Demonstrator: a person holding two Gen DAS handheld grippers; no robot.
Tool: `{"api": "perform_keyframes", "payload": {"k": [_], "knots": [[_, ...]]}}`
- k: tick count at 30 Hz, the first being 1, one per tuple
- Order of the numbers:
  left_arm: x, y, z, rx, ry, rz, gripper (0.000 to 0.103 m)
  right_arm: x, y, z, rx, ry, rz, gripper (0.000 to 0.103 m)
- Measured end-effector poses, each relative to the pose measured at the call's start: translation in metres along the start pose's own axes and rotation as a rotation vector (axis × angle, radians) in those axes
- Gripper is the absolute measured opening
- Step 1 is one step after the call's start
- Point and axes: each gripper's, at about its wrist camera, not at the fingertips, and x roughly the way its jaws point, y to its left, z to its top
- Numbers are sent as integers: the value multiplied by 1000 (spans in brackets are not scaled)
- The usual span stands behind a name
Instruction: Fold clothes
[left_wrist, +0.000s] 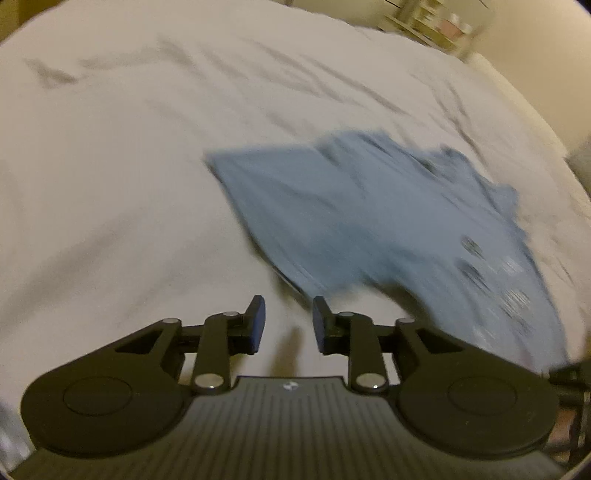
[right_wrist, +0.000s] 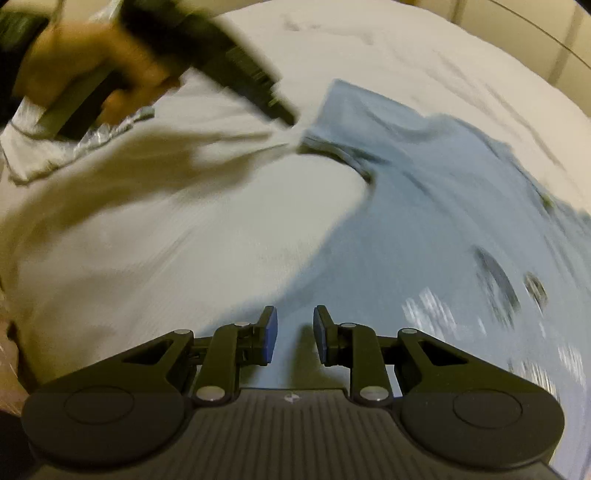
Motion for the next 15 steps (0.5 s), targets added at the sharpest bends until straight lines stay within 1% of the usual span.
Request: {"api": "perform_keyframes", "payload": {"k": [3,4,6,7,9,11,13,15], "knots": [[-9,-32,-36,17,65,-52,27,-36,-9,-29,73,6,-49,31],[-10,-42,-48,22,88,-66,30,-47,-15,-41,103,17,-75,35],[-12,-60,-74,43,136,-86,34,-64,-28,-66,161,49,-132,39],[-12,-67,-85,38,161,-99,34,-71,-37,-79,195,70,-163,39],[-12,-76,-106,-6,198,-126,36,-82,-57,-109,270,118,-218,39],[-13,-86,-127,-42,232,-142,37,-95,-83,-142,393,154,-257,40],[-13,-100,-143,-38,255,-134,37,-107,-110,-178,530,170,-293,41],[-13,-113,-154,-23,269,-117,37,-119,-136,-209,624,168,-341,41]]}}
